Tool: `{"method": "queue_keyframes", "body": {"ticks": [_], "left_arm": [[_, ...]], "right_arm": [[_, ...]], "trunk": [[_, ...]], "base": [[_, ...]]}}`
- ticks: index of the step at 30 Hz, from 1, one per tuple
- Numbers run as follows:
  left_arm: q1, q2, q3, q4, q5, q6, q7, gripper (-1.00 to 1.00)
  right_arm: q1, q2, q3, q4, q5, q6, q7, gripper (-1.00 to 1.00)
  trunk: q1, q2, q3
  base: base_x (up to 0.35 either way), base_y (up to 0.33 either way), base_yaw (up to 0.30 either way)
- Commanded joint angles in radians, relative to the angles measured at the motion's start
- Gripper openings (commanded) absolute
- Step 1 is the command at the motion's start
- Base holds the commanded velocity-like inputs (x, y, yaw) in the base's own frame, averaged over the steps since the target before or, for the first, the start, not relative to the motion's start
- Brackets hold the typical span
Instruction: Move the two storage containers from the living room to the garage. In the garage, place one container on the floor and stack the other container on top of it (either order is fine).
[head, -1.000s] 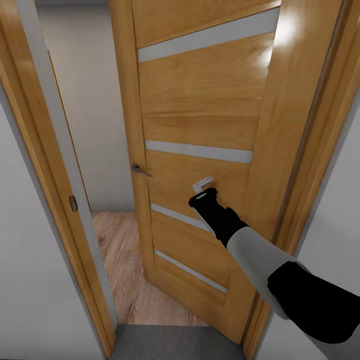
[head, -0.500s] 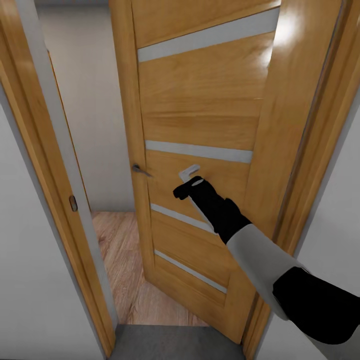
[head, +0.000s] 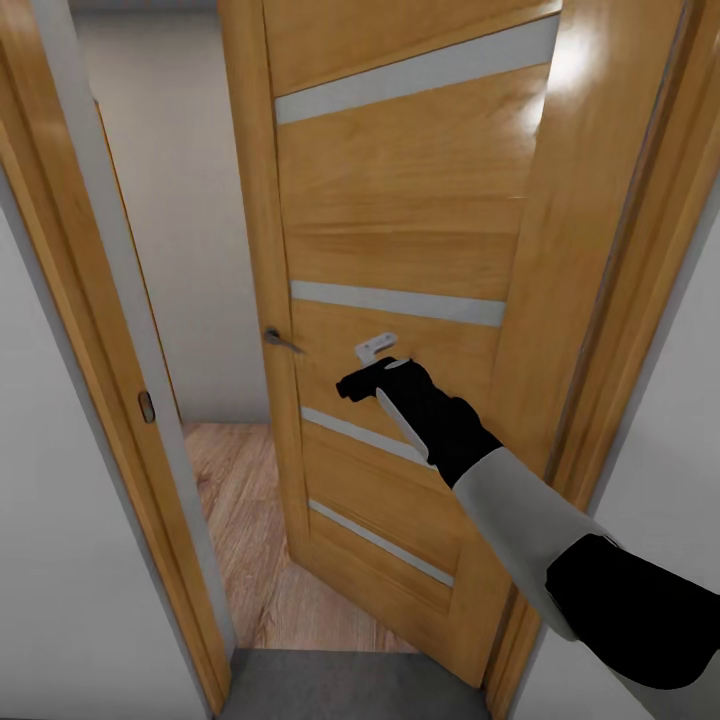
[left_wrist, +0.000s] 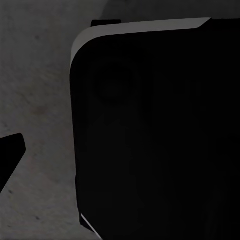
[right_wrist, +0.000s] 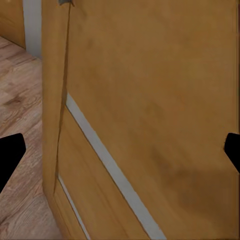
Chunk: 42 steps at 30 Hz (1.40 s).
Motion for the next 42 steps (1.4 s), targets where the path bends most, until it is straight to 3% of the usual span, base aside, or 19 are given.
{"method": "queue_keyframes", "body": {"ticks": [1, 13, 17, 30, 42], "left_arm": [[0.000, 0.001, 0.000, 0.000, -0.001, -0.001, 0.001, 1.00], [0.000, 0.002, 0.001, 0.000, -0.001, -0.001, 0.002, 1.00], [-0.001, 0.002, 0.002, 0.000, -0.001, -0.001, 0.000, 1.00], [-0.002, 0.002, 0.003, 0.000, -0.001, -0.001, 0.000, 1.00], [-0.002, 0.002, 0.003, 0.000, -0.001, -0.001, 0.000, 1.00]], "right_arm": [[-0.001, 0.000, 0.001, -0.001, -0.010, 0.004, -0.010, 1.00], [-0.001, 0.000, 0.002, -0.001, -0.013, 0.007, -0.013, 1.00], [-0.019, 0.000, 0.012, 0.022, -0.036, -0.015, -0.016, 1.00], [0.008, 0.000, 0.012, 0.008, -0.022, 0.030, -0.014, 1.00], [0.008, 0.000, 0.031, 0.062, -0.010, -0.016, -0.081, 1.00]], "trunk": [[0.000, -0.001, -0.001], [0.000, -0.001, -0.001], [0.000, -0.001, -0.001], [0.000, -0.001, -0.001], [0.000, -0.001, -0.001]], "base": [[0.000, 0.000, 0.000], [0.000, 0.000, 0.000], [0.000, 0.000, 0.000], [0.000, 0.000, 0.000], [0.000, 0.000, 0.000]]}}
